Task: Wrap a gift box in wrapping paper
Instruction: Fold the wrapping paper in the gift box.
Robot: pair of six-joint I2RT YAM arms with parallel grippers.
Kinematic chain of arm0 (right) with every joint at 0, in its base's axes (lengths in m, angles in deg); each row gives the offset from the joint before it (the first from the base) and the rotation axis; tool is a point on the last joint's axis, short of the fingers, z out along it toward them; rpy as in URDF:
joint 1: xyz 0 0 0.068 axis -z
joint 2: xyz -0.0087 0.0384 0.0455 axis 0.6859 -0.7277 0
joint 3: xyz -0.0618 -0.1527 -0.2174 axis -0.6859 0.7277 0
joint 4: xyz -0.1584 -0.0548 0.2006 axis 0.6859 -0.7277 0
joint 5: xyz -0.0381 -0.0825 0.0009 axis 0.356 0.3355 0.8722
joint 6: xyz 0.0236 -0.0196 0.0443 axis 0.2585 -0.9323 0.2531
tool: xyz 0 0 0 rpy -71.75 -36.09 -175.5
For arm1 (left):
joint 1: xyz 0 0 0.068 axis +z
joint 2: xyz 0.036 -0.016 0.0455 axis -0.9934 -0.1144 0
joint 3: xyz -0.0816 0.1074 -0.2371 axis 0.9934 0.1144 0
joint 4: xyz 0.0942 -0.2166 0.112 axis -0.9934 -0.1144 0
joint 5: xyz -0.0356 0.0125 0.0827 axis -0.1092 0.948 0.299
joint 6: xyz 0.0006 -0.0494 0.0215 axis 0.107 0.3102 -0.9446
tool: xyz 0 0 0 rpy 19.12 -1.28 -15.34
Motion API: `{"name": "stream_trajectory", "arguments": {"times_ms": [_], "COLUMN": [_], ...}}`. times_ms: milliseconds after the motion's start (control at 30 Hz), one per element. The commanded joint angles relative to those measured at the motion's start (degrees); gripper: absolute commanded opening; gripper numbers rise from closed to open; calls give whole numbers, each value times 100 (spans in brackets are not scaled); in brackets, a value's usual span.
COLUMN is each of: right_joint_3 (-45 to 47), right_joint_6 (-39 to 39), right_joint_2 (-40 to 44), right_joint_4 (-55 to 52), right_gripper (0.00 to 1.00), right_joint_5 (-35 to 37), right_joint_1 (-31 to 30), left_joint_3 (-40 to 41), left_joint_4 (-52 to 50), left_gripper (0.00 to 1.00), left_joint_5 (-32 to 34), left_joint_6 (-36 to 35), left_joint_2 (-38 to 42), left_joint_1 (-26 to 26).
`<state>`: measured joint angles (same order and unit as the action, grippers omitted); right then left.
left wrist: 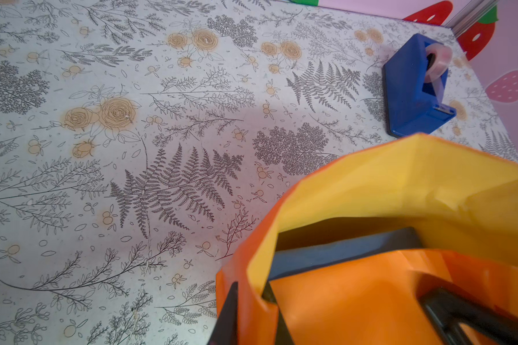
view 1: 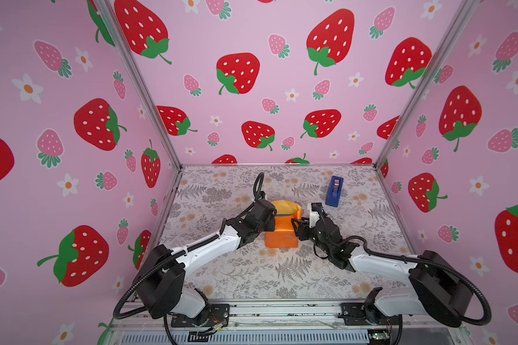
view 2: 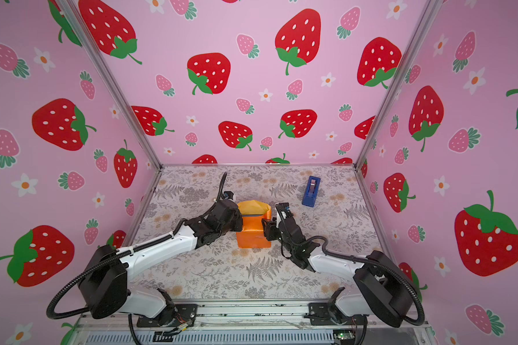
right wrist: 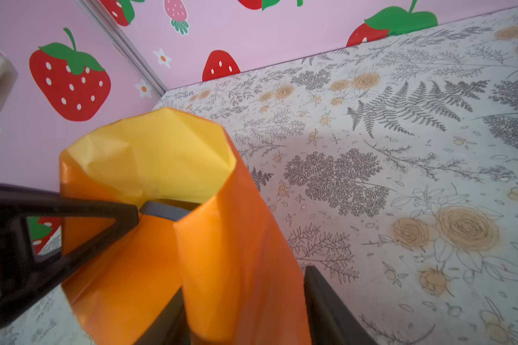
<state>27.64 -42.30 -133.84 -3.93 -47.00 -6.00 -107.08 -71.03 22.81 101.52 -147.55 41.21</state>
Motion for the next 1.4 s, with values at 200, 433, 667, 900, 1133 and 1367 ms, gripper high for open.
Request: {"name": "stream_trajectory", "arguments": {"times_ms": [200,433,667,900,1133,1367], "right_joint_3": [-473,-444,-586,-553,-520,-487], "right_joint_6": [-451,-502,-534,-473,-356,-357], "right_joint_2": [-579,-617,-641,-618,-610,-557], "right_joint_4": [545,533,260,254,216,157], "right_gripper": [47,30,3,0,0,0], "right_joint_5": [749,758,651,753,889,1046], "right_joint_1": [-1,7,-21,-120,-168,-177], "left_joint_3": [-2,14,-171,-438,-594,-516], "left_joint_4": [-261,-295,-310,-418,-561,-246], "left_gripper": [15,15,36,25,4,12], "left_joint_5": [23,63,20,350,865,697], "left_joint_6": [75,34,-13,-216,-332,-488], "left_joint_2": [-67,-13,-15,-233,-405,-147], "left_joint_1": [3,3,-30,-175,-415,-488]}}
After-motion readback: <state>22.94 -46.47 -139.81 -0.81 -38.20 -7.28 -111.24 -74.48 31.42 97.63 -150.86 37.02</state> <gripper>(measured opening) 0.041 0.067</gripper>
